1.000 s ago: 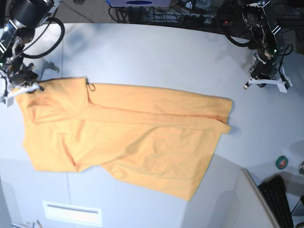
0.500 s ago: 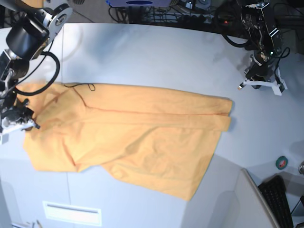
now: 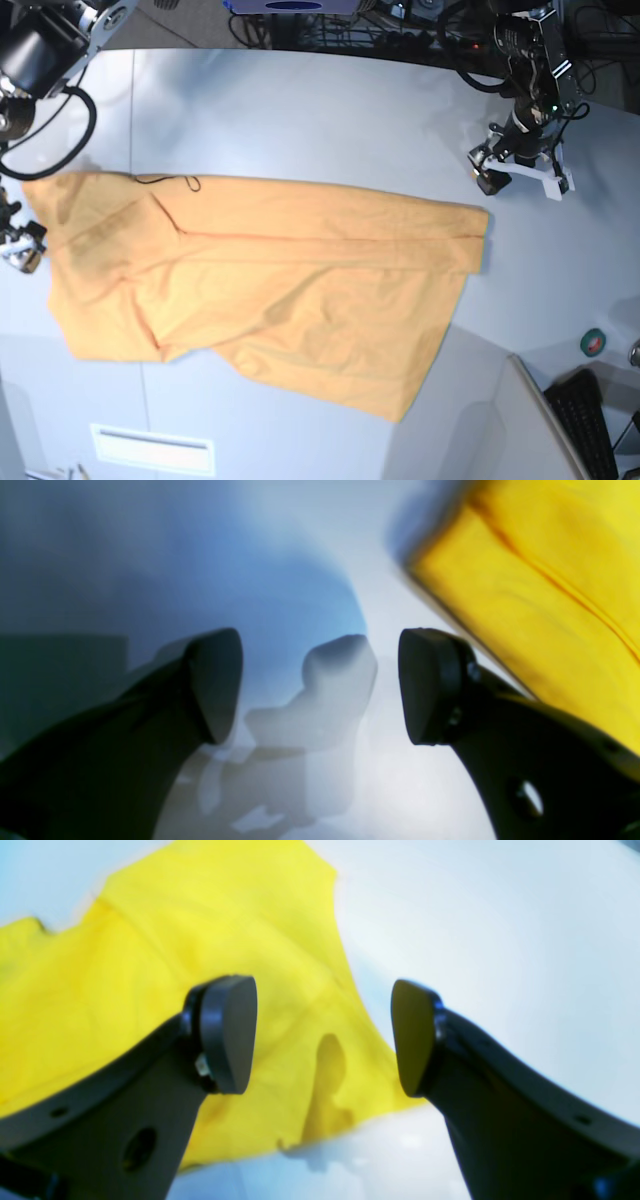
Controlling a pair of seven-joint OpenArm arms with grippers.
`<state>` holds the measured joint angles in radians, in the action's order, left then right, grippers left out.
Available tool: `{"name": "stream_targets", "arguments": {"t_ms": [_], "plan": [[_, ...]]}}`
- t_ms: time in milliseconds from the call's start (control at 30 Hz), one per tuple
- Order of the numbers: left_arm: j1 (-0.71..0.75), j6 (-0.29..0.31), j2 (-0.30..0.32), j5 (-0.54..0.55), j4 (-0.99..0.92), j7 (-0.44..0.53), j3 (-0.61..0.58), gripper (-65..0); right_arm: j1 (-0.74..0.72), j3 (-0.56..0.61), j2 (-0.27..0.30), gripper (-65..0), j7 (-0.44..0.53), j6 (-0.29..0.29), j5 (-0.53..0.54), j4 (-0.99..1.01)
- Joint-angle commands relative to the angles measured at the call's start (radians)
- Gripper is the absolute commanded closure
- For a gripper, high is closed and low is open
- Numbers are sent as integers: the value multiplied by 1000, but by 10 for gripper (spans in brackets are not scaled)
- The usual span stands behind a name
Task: Layout the t-shirt on the table in an organized manner, then fold the t-shirt properly
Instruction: 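Regrasp the shirt edge with both grippers, then lift the shirt high with both grippers and swing it out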
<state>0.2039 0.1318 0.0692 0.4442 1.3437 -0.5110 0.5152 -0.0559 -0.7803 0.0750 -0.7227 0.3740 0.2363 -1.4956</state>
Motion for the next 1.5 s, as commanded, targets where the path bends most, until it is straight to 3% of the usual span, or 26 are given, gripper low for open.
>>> {"name": "stream_targets", "arguments": {"t_ms": [0,200,400,633,967,1033,1100,1233,1367,1467], "plan": [[-25,4,10,5,-7,19,1,-461,21,0,-13,-401,13,7,30,-47],[-123,9,10,5,-140,19,-2,-411,209,-69,-63,-402,16,7,246,-130],[-160,62,-7,5,-163,19,-2,-403,236,-133,-63,-407,44,9,347,-4],[-160,111,-12,5,-158,19,-34,-403,201,-132,-37,-408,107,9,367,151],[-209,111,-10,5,-235,18,-45,-398,156,-141,-28,-408,108,9,369,214],[-209,111,-10,5,-249,18,-42,-344,135,-141,-13,-408,110,9,369,261],[-209,111,-10,5,-251,18,-42,-245,109,-141,1,-408,124,9,369,327],[-209,111,-10,5,-251,18,-40,-99,81,-140,22,-407,213,3,366,444],[-211,111,-7,5,-252,18,-40,-5,52,-132,50,-405,242,6,363,554],[-211,111,-6,5,-252,18,-40,0,24,-132,75,-398,248,7,363,637]]}}
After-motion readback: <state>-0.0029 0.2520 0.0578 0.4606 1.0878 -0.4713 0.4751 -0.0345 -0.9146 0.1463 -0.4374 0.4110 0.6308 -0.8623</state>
